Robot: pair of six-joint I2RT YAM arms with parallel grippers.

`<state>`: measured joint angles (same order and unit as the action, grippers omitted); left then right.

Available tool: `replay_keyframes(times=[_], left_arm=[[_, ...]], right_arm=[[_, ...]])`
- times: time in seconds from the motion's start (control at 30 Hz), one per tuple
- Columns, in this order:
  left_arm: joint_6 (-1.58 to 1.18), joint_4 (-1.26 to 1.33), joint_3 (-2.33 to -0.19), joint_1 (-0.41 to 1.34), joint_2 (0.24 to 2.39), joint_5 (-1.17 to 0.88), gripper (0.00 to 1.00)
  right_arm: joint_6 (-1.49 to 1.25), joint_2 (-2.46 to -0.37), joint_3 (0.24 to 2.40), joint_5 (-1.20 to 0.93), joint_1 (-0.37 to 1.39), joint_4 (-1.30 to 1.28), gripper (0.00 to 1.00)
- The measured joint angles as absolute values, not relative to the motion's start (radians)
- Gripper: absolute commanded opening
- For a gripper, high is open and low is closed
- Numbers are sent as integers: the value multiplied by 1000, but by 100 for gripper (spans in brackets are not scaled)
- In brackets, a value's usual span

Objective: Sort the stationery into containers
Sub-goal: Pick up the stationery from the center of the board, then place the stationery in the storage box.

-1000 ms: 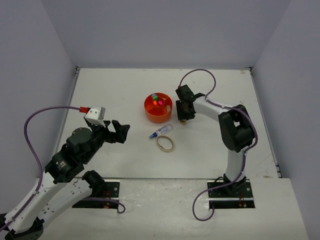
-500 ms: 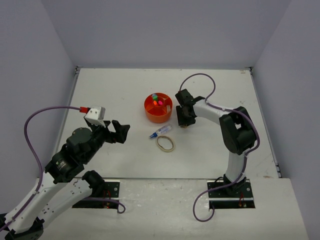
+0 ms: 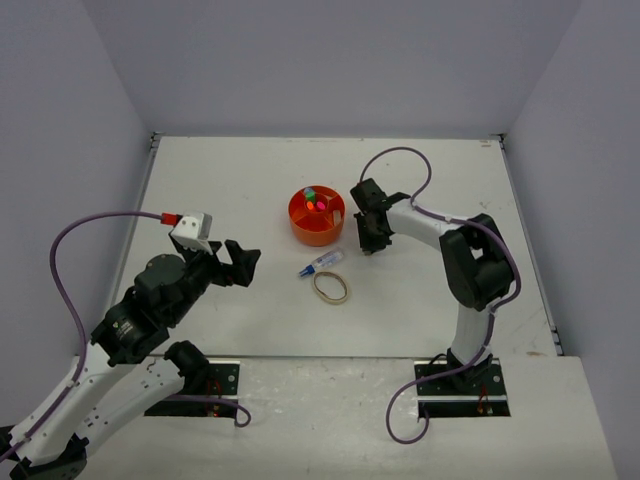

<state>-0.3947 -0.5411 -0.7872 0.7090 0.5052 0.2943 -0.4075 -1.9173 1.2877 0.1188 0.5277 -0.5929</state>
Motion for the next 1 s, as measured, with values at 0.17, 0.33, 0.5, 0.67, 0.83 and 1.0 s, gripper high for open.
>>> replay_keyframes(times=[0.17,0.33,0.5,0.67,0.83,1.0], left_arm=[[-385,-541,-787,709,507,295,100],[-382,-541,-787,709,508,295,100],[-382,-541,-787,709,508,295,100],[-382,-541,-787,709,508,295,100],[-382,-541,-787,709,509,295,100],[-382,-541,-787,709,509,295,100]], right_arm=[[-435,-1819,1277,84,537,-587,1],[-483,-1677,1298,19,538,-556,3],[-526,-1677,1415,-58,538,-540,5],[-572,-1735,1482,-82,542,-529,8],[-597,-1799,1491,-93,543,-529,12],[-599,-1858,1534,-96,543,-538,26]])
